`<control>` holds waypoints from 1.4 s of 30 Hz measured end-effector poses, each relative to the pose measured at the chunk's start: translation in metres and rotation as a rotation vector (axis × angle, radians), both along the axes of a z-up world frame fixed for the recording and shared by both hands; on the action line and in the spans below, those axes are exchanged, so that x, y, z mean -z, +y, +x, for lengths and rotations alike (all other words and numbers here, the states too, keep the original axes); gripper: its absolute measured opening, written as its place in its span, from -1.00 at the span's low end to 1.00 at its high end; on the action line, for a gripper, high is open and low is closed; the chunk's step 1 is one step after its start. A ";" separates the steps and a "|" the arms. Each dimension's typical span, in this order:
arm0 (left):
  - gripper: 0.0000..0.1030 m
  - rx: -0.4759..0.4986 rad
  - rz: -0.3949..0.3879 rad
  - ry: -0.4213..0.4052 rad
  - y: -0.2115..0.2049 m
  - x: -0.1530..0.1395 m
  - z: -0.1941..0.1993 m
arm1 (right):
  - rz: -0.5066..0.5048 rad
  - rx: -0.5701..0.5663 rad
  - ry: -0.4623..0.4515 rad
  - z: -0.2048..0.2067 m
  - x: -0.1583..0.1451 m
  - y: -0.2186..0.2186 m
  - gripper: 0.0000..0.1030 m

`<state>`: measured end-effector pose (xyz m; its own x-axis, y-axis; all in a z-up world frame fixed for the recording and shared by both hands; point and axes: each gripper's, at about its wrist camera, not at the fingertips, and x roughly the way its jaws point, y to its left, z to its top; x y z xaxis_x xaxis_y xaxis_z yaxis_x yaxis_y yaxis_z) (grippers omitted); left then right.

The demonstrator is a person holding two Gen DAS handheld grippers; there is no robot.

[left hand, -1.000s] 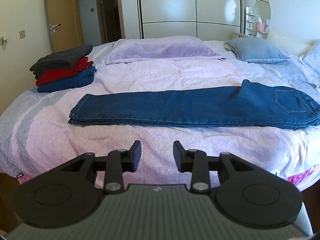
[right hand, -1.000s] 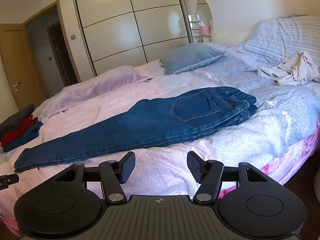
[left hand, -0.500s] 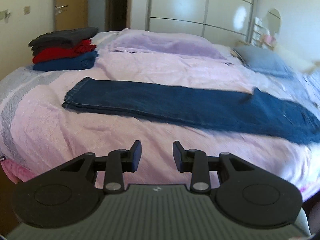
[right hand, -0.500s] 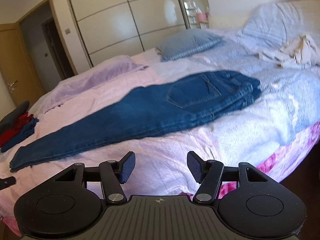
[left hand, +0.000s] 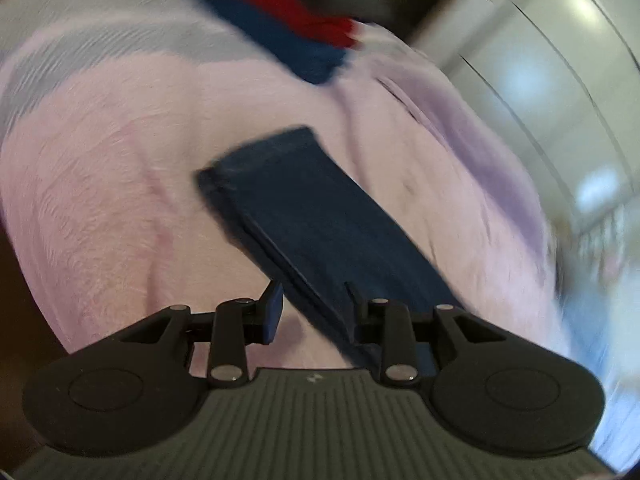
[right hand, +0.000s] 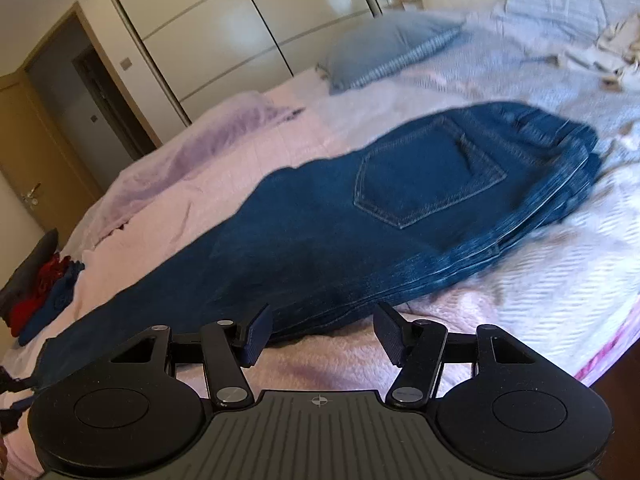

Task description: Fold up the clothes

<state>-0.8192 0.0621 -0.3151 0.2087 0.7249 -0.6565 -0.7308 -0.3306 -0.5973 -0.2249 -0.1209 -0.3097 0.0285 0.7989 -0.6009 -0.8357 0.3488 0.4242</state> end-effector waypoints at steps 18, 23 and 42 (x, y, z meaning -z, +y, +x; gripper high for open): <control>-0.56 -0.145 -0.024 -0.184 0.022 0.033 -0.036 | -0.080 0.042 0.002 0.008 0.012 0.033 0.18; -0.58 -0.155 -0.018 -0.203 0.020 0.039 -0.037 | -0.096 0.042 -0.005 0.006 0.013 0.038 0.18; -0.42 -0.160 0.072 -0.304 -0.012 0.051 -0.043 | -0.107 0.040 -0.062 0.002 0.008 0.040 0.18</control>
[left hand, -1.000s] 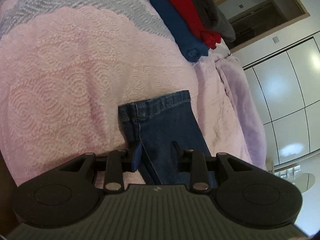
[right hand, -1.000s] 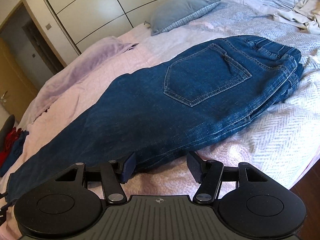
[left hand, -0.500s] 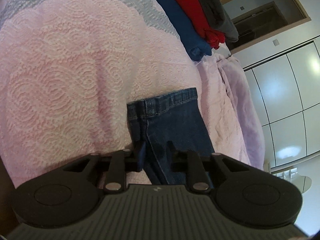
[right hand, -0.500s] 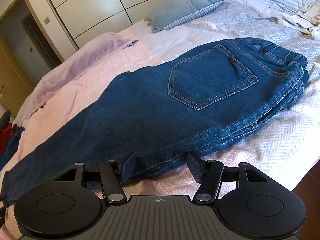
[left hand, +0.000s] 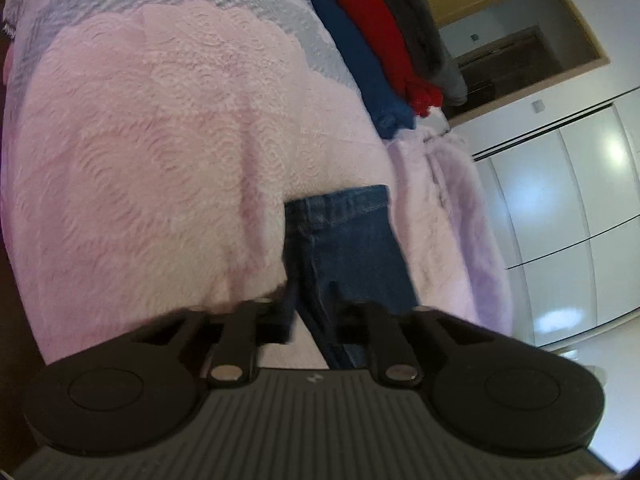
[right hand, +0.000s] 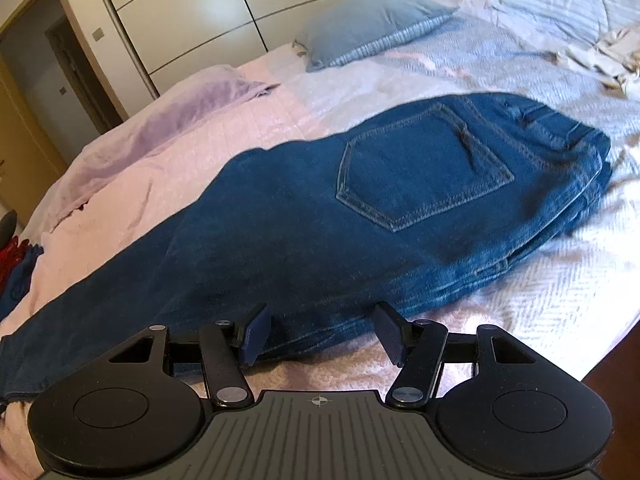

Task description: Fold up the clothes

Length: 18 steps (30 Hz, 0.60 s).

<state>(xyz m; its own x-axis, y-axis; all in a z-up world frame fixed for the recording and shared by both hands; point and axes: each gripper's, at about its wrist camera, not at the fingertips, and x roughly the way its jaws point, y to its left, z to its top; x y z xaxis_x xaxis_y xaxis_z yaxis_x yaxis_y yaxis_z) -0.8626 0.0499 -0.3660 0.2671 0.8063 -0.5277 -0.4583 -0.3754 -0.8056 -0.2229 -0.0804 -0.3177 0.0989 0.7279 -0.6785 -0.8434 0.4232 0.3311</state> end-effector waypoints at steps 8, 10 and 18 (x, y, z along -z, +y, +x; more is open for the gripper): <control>-0.41 -0.038 0.008 -0.064 0.014 0.022 0.005 | 0.001 -0.014 0.001 -0.005 0.001 -0.001 0.18; -0.43 -0.042 0.006 -0.042 0.020 0.020 0.008 | 0.001 -0.013 0.000 -0.004 0.001 -0.002 0.18; -0.93 0.093 0.068 0.400 0.037 -0.023 0.048 | 0.008 -0.012 0.008 0.000 0.001 -0.008 0.18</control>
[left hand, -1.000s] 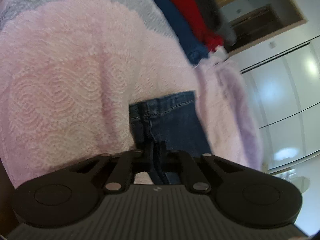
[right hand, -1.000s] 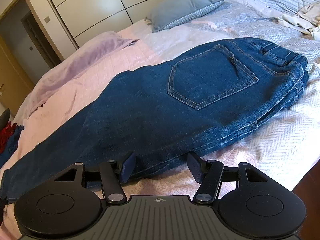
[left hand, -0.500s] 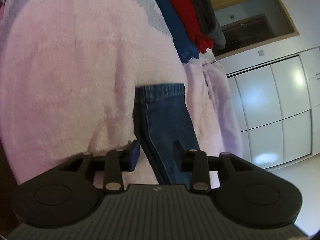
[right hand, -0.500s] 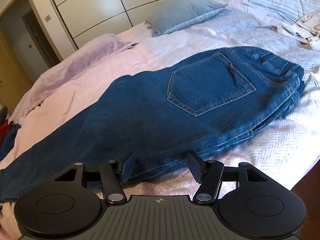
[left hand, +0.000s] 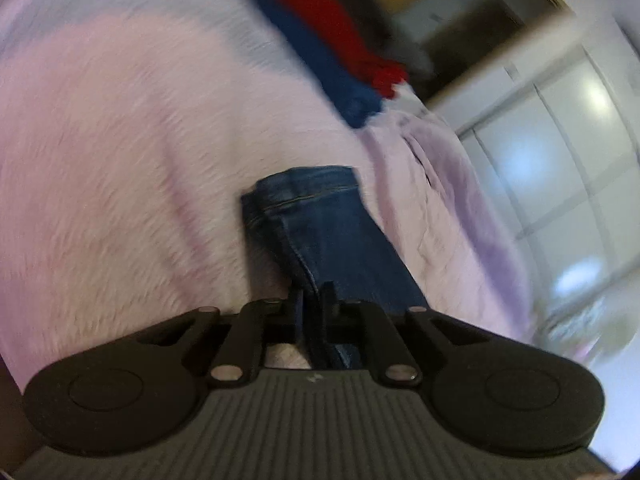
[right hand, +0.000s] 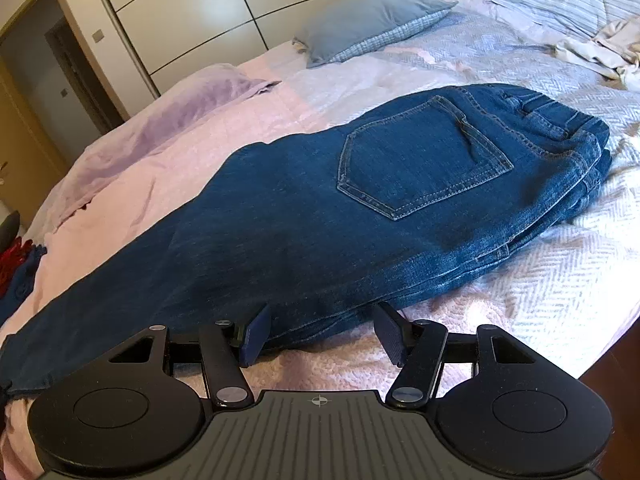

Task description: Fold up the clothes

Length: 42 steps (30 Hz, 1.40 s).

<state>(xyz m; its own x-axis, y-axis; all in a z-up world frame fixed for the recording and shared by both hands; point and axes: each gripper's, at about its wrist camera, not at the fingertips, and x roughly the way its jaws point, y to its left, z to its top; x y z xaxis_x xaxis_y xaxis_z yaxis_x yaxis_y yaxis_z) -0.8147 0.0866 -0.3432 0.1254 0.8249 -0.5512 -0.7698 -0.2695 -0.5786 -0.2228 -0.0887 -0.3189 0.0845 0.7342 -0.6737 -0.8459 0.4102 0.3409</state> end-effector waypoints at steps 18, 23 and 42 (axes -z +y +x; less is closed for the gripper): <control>-0.70 1.061 0.252 0.611 -0.078 -0.021 0.326 | 0.091 0.085 0.076 0.039 -0.012 -0.032 0.18; -0.61 1.029 0.245 0.465 -0.091 -0.040 0.290 | 0.236 0.052 0.265 0.045 -0.022 -0.033 0.18; -0.50 0.778 0.161 0.508 -0.069 -0.045 0.171 | 0.125 -0.084 0.554 -0.015 0.015 0.093 -0.77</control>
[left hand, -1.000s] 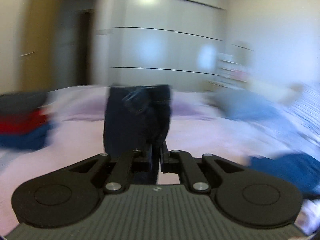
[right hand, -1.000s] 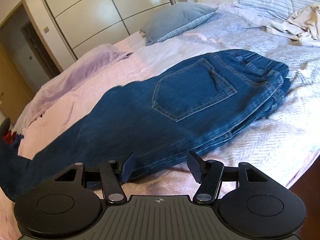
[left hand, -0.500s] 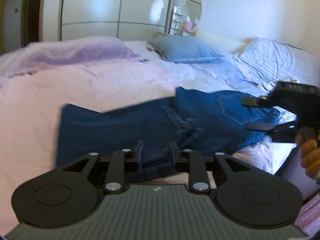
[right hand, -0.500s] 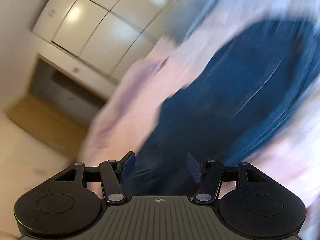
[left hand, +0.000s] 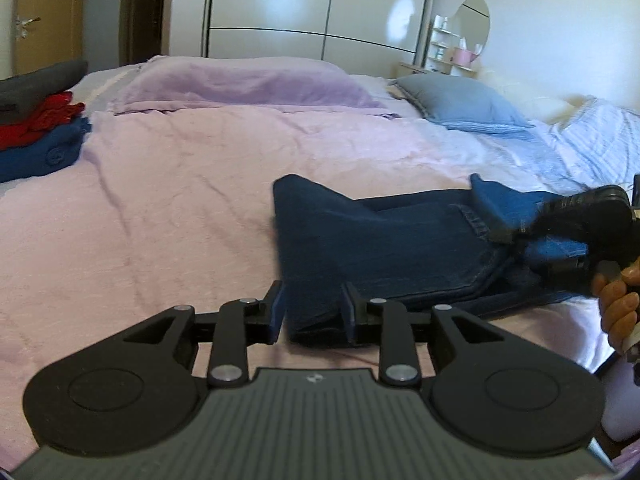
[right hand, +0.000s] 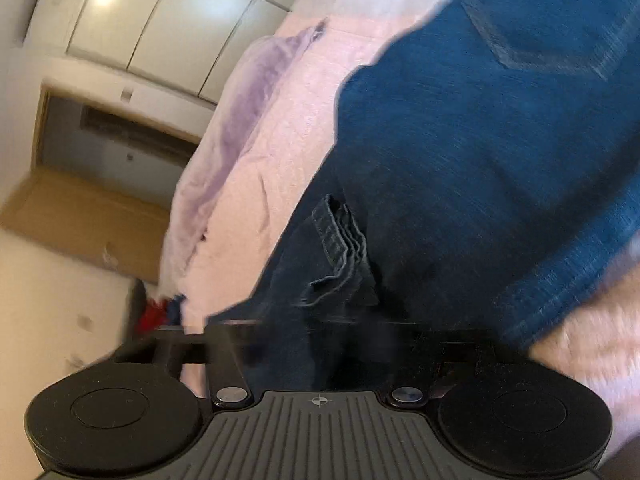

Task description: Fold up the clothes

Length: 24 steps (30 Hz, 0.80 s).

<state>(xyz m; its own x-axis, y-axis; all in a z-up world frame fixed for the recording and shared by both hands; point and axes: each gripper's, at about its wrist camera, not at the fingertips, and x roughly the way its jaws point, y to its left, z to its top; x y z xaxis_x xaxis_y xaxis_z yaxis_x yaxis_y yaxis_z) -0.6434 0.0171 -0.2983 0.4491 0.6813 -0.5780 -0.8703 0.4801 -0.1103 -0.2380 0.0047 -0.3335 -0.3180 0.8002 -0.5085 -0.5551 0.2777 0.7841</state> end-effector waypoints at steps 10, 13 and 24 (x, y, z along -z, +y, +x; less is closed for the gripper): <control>-0.31 0.066 -0.021 -0.008 -0.005 0.013 0.016 | 0.317 0.069 -0.255 0.001 -0.048 -0.044 -0.78; -0.31 0.029 -0.008 0.014 -0.004 0.020 0.029 | 0.343 0.073 -0.232 0.003 -0.053 -0.047 -0.78; -0.83 0.068 0.184 0.308 -0.015 0.040 0.069 | 0.154 0.148 -0.253 0.021 -0.024 -0.045 -0.78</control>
<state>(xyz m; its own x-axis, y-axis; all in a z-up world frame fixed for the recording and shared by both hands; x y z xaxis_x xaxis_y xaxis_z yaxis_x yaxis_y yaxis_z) -0.5739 0.0017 -0.3385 0.3208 0.7610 -0.5640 -0.8146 0.5254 0.2456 -0.2169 -0.0403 -0.3097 -0.0718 0.9020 -0.4257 -0.7002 0.2584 0.6655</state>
